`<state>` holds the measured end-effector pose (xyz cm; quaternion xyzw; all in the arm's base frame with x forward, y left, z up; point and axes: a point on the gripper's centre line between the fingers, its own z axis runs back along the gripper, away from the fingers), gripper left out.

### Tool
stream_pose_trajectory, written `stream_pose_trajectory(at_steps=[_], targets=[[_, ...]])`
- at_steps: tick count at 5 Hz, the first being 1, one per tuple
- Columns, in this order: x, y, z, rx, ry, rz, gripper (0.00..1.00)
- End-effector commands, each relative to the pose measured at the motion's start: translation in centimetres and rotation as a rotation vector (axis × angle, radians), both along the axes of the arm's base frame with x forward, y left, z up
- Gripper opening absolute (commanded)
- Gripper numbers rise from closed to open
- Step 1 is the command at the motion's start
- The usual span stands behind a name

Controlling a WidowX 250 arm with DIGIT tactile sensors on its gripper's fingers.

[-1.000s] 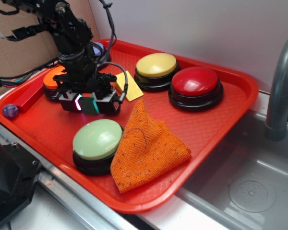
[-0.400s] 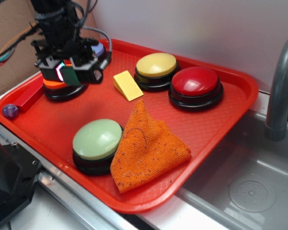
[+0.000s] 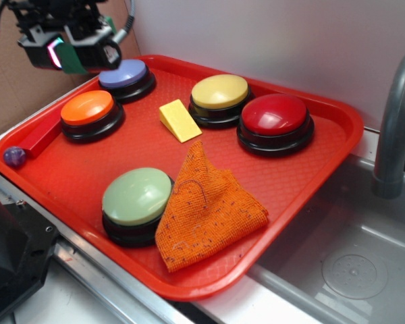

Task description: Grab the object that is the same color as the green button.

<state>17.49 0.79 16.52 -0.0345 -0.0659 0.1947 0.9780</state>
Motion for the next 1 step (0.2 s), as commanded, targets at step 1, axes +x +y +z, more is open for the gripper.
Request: stream_pose_trajectory(at_steps=[1], targets=[[-1.50,1.07,1.84,0.048,-0.037,0.184,0.00]])
